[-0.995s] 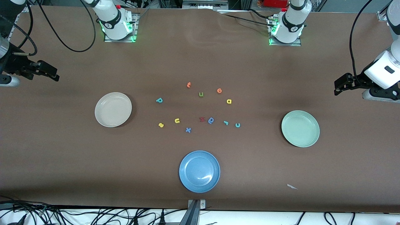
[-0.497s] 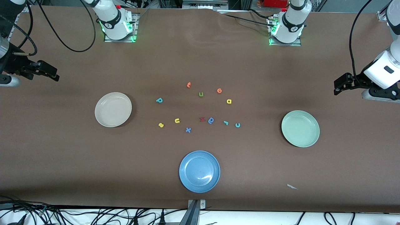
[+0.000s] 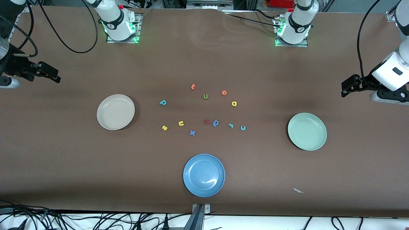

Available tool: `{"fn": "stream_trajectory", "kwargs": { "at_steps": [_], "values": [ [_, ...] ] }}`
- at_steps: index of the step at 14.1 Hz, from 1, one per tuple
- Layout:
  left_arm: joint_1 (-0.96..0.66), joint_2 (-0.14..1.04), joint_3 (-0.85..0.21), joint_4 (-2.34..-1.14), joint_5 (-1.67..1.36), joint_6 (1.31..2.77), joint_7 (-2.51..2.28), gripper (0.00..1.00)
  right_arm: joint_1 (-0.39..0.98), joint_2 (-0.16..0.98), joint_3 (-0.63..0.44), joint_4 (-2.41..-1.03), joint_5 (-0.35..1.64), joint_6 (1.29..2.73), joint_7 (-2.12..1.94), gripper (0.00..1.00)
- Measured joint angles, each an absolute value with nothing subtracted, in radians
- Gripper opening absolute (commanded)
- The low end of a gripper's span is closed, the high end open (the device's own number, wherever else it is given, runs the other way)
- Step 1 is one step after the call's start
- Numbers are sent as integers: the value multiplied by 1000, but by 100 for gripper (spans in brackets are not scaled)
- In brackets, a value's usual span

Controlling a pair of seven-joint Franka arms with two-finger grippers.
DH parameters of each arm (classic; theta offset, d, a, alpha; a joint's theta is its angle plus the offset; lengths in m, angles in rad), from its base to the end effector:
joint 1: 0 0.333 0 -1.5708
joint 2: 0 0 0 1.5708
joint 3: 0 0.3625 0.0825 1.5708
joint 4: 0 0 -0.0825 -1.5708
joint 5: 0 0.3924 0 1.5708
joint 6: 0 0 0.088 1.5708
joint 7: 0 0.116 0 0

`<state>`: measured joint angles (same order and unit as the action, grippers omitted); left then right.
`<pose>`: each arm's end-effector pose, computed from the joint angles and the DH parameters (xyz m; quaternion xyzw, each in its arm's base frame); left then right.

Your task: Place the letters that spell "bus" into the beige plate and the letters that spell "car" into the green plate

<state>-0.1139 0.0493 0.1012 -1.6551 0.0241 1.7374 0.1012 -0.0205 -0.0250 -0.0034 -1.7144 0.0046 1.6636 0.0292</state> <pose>0.5918 -0.0065 0.6076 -0.9980 0.0588 -0.0160 0.0151 0.5576 -0.0129 0.6147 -0.9996 0.0268 0.0129 0.0023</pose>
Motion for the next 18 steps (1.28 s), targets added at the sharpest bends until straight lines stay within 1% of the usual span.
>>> {"fn": "stream_trajectory", "kwargs": {
  "at_steps": [5, 8, 10, 13, 16, 18],
  "values": [
    [-114, 49, 101, -1655, 24, 1737, 101, 100, -20, -24, 4, -1714, 5, 1662, 30, 100],
    [-114, 49, 101, -1655, 24, 1736, 101, 100, -11, 5, 47, -1717, 3, 1670, 30, 100],
    [-114, 50, 100, -1654, 24, 1736, 101, 100, 16, 60, 64, -1718, -1, 1701, 43, 100],
    [-114, 55, 96, -1654, 24, 1735, 99, 100, 76, 174, 66, -1720, -1, 1772, 124, 100],
    [-114, 68, 92, -1654, 24, 1735, 99, 100, 164, 273, 69, -1725, -1, 1834, 363, 100],
    [-116, 76, 89, -1654, 24, 1735, 99, 100, 238, 301, 70, -1756, 0, 1905, 590, 100]
  ]
}}
